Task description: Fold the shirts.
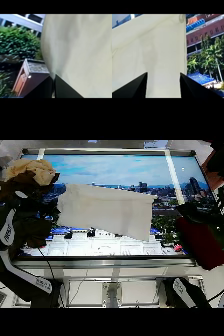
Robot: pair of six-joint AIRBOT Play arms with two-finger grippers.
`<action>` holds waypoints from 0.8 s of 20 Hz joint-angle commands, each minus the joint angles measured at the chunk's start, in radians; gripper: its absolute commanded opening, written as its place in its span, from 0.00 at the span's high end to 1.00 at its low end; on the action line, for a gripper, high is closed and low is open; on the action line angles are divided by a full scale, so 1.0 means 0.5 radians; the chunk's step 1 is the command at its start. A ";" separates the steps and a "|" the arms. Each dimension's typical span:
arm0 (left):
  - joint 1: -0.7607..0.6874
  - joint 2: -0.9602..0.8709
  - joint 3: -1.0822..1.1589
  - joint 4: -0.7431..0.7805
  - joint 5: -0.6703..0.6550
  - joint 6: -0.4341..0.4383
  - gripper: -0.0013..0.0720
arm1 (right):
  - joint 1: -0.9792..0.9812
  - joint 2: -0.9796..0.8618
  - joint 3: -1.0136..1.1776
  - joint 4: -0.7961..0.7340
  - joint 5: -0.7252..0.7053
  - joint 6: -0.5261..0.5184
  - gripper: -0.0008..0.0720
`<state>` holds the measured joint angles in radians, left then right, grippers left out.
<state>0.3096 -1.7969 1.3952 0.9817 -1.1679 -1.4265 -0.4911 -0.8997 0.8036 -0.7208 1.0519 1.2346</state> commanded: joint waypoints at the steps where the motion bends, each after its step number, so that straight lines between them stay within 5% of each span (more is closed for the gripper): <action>1: -0.042 -0.005 0.002 -0.029 -0.039 0.071 0.96 | 0.001 0.002 -0.039 -0.095 0.192 0.211 0.37; 3: -0.047 -0.005 0.002 -0.027 -0.053 0.072 0.96 | 0.002 0.005 -0.220 -0.249 0.356 0.490 0.37; 6: -0.047 -0.005 0.002 -0.028 -0.085 0.073 0.96 | 0.100 0.021 -0.673 0.040 0.288 0.591 0.37; 12: -0.047 -0.005 0.002 -0.027 -0.165 0.087 0.96 | 0.826 0.019 -1.196 0.639 -0.763 0.845 0.37; 16: -0.047 -0.005 0.002 -0.027 -0.166 0.094 0.96 | 1.184 -0.019 -1.217 0.701 -1.254 1.018 0.37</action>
<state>0.2863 -1.7992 1.3956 0.9676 -1.2446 -1.3849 -0.0216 -0.8970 0.2272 -0.4252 0.6418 1.6657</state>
